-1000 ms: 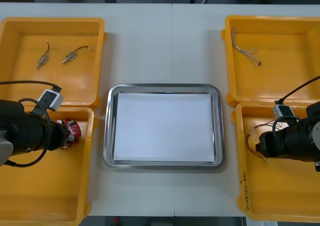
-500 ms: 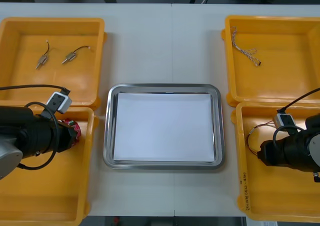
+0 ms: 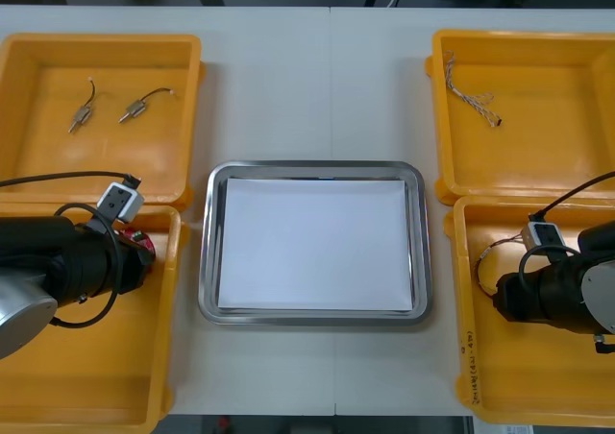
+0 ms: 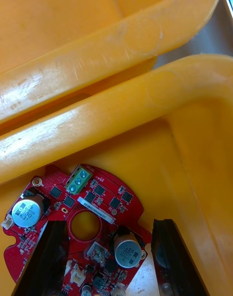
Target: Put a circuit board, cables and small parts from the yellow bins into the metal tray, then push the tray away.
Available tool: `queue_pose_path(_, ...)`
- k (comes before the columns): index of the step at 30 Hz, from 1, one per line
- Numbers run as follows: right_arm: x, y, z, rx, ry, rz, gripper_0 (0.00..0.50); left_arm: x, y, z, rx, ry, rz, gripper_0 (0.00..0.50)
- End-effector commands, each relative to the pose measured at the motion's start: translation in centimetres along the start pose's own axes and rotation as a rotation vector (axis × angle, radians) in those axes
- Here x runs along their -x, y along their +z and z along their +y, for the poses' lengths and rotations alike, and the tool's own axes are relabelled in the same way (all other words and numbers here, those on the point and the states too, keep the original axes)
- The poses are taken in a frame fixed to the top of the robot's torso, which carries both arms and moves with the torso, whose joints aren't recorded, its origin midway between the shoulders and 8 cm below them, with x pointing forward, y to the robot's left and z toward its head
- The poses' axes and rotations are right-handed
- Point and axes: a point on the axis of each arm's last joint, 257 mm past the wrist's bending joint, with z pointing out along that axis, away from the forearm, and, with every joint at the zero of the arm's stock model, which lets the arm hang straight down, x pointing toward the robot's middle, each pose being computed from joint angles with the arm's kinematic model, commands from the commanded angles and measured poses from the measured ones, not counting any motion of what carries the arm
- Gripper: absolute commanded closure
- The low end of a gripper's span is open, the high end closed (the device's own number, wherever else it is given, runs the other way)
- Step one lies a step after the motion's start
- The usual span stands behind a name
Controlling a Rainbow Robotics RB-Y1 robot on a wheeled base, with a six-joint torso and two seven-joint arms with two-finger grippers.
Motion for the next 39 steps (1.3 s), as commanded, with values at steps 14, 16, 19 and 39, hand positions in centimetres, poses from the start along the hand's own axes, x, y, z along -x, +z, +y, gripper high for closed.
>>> queue_pose_path(14, -1.3, 0.9, 1.2, 0.014, -0.011, -0.003, 0.141, -3.0, 0.5, -1.3, 0.010, -0.050, 0.041, 0.000)
queue_pose_path(16, -1.3, 0.9, 1.3, 0.016, -0.008, -0.003, 0.262, -3.1, 0.6, -1.2, 0.014, -0.045, 0.041, 0.000)
queue_pose_path(19, -1.2, 0.9, 1.3, 0.016, -0.005, -0.004, 0.500, -3.1, 0.6, -1.1, 0.017, -0.043, 0.041, 0.000)
queue_pose_path(39, 2.3, -0.9, -1.5, -0.033, -0.011, -0.098, 0.500, -3.2, 0.5, -1.0, 0.024, -0.036, 0.042, 0.500)
